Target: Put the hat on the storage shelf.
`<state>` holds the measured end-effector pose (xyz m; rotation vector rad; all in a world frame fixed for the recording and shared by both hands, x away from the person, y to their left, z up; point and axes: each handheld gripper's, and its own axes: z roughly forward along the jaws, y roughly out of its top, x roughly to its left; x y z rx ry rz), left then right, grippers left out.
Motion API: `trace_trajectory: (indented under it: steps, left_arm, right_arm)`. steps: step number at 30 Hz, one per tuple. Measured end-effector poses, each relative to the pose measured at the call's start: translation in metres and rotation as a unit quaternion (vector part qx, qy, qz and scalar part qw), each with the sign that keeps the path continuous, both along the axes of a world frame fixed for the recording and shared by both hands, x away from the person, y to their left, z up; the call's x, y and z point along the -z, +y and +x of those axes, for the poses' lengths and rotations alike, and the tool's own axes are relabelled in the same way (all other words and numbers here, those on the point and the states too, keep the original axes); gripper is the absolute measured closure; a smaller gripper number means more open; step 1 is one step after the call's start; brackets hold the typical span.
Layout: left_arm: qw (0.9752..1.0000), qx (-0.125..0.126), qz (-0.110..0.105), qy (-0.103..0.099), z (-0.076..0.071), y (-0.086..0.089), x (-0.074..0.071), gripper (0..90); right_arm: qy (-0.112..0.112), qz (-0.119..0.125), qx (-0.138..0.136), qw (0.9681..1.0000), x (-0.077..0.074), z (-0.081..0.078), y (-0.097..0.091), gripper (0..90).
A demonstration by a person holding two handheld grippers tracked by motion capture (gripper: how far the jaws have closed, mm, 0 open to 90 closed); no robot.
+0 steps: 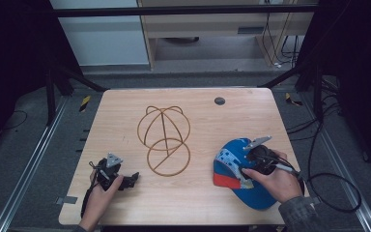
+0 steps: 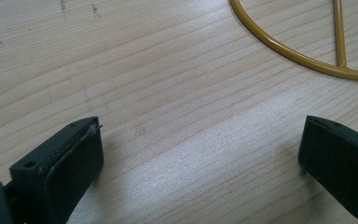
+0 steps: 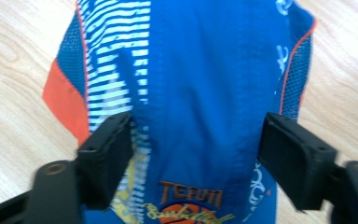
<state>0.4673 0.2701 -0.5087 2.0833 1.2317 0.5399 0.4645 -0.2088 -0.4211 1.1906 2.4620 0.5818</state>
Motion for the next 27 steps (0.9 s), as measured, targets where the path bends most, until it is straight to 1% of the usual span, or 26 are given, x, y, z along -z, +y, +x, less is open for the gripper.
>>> trace_trajectory:
  steps: [2, 4, 5, 7, 11, 13, 14, 16, 18, 24, 26, 27]
  left_arm:
    - [1.0000, 0.000, 0.000, 0.000, 0.000, 0.000, 0.000, 0.0]
    - [1.0000, 0.000, 0.000, 0.000, 0.000, 0.000, 0.000, 0.0]
    - [1.0000, 0.000, 0.000, 0.000, 0.000, 0.000, 0.000, 0.0]
    - [1.0000, 0.000, 0.000, 0.000, 0.000, 0.000, 0.000, 0.0]
    - [1.0000, 0.000, 0.000, 0.000, 0.000, 0.000, 0.000, 0.0]
    - [1.0000, 0.000, 0.000, 0.000, 0.000, 0.000, 0.000, 0.0]
    - [1.0000, 0.000, 0.000, 0.000, 0.000, 0.000, 0.000, 0.0]
    - [1.0000, 0.000, 0.000, 0.000, 0.000, 0.000, 0.000, 0.0]
    - [1.0000, 0.000, 0.000, 0.000, 0.000, 0.000, 0.000, 0.0]
    - [1.0000, 0.000, 0.000, 0.000, 0.000, 0.000, 0.000, 0.0]
    - [1.0000, 0.000, 0.000, 0.000, 0.000, 0.000, 0.000, 0.0]
    - [1.0000, 0.000, 0.000, 0.000, 0.000, 0.000, 0.000, 0.0]
  right_arm:
    - [0.000, -0.006, -0.003, 1.0000, 0.002, -0.002, 0.003, 33.3]
    - [0.007, -0.005, -0.008, 0.9999, 0.003, -0.003, 0.005, 39.5]
    - [0.009, -0.006, -0.012, 0.9999, 0.004, -0.002, 0.005, 44.9]
    - [0.013, -0.007, -0.013, 0.9998, 0.005, -0.001, 0.005, 53.0]
    - [0.019, -0.008, -0.022, 0.9995, 0.006, -0.001, 0.003, 73.2]
    - [0.021, -0.005, -0.027, 0.9994, 0.006, -0.001, 0.001, 80.5]
    - [0.024, -0.002, -0.025, 0.9994, 0.005, -0.001, 0.001, 83.2]
    - [0.028, 0.006, -0.026, 0.9993, 0.004, -0.001, -0.003, 86.6]
    - [0.029, 0.011, -0.030, 0.9991, 0.000, -0.001, -0.006, 87.9]
    - [0.031, 0.028, -0.029, 0.9987, -0.015, 0.000, -0.013, 88.6]
    - [0.031, 0.029, -0.029, 0.9987, -0.017, 0.000, -0.014, 88.6]
    - [0.029, 0.029, -0.031, 0.9987, -0.022, 0.002, -0.015, 88.6]
